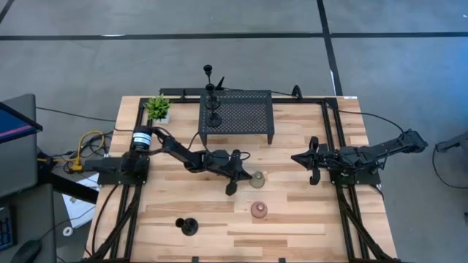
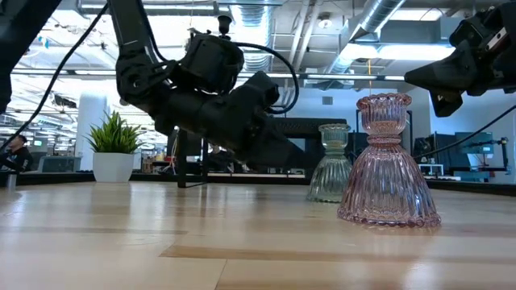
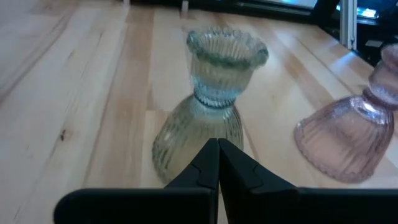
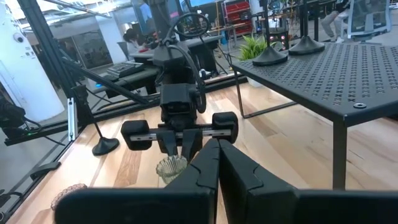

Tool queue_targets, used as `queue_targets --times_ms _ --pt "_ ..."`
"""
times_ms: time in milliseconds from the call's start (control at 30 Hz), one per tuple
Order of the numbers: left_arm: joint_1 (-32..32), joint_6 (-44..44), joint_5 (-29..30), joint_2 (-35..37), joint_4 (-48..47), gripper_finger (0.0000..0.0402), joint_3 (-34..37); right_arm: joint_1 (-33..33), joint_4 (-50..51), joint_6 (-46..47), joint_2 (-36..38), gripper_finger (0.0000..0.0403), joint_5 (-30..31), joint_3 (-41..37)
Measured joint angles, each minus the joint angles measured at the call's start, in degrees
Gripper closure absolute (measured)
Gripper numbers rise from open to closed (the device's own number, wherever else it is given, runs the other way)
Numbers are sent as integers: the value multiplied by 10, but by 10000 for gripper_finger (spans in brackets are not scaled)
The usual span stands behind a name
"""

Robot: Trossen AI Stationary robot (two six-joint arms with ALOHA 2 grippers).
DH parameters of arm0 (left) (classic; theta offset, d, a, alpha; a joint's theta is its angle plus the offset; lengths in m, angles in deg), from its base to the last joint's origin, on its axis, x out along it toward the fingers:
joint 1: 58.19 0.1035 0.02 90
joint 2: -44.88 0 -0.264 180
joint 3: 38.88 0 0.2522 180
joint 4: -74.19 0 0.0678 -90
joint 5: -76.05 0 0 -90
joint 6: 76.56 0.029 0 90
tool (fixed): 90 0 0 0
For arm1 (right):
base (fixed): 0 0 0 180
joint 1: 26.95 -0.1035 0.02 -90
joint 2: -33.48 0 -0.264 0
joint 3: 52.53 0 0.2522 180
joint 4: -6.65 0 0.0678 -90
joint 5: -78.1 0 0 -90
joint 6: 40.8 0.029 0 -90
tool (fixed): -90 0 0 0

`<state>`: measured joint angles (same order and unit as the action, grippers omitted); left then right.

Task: Pick & Place candle stick holders
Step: Put the green glass candle holder on the shelf

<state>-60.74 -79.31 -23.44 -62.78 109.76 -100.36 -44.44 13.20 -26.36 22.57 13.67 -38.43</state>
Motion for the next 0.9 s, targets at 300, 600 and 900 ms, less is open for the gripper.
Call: queue_targets --times_ms 300,600,900 --pt "4 29 11 127 -55 398 95 -1 36 20 -32 403 -55 0" --pt "1 30 51 309 -55 398 223 -1 -47 21 -146 403 -62 0" --pt "-1 29 98 406 -56 398 289 -1 -150 21 -327 403 -63 19"
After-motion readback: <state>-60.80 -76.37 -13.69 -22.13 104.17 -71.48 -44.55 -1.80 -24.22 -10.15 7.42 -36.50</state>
